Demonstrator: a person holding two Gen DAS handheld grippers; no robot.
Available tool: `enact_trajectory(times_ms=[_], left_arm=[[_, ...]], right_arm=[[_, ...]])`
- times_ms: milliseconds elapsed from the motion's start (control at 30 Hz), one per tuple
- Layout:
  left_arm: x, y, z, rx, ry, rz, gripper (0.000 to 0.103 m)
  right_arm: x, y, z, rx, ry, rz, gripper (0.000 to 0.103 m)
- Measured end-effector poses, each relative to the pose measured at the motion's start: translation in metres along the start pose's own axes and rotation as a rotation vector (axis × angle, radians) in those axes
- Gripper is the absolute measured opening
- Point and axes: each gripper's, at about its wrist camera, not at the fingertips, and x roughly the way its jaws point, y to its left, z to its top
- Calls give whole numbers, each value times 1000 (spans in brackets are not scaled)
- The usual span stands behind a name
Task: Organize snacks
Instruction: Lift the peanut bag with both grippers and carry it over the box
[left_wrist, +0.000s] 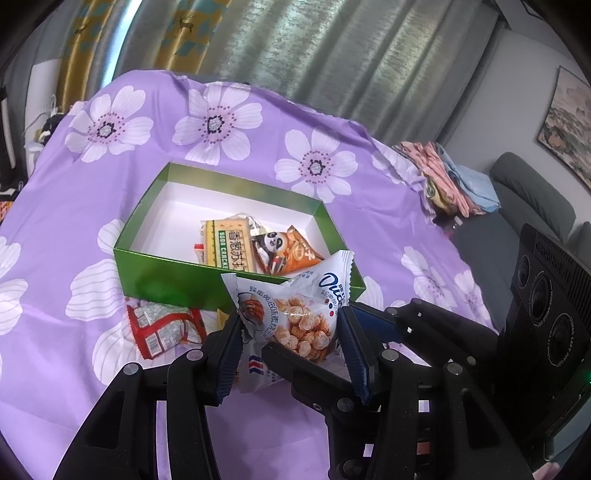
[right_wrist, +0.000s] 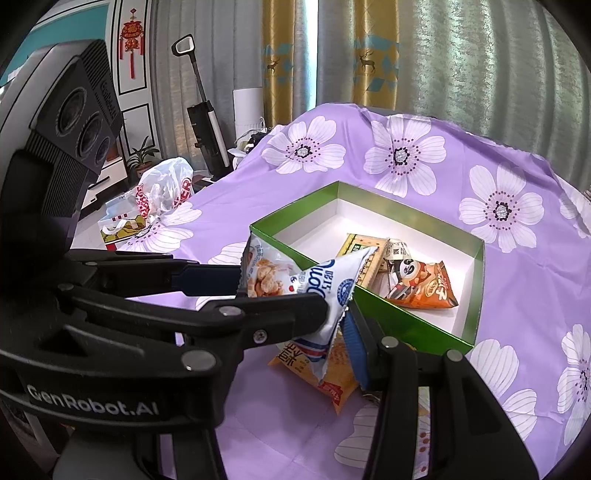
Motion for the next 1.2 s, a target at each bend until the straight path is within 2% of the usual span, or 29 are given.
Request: enact_trajectory(times_ms=[733, 1200], left_arm=[[21, -27, 2, 54, 12, -1, 51], [35, -72, 1, 118, 42, -24, 51]], right_arm=[[-8, -22, -9, 29, -18, -40, 49], [-34, -50, -21, 65, -18, -93, 50]])
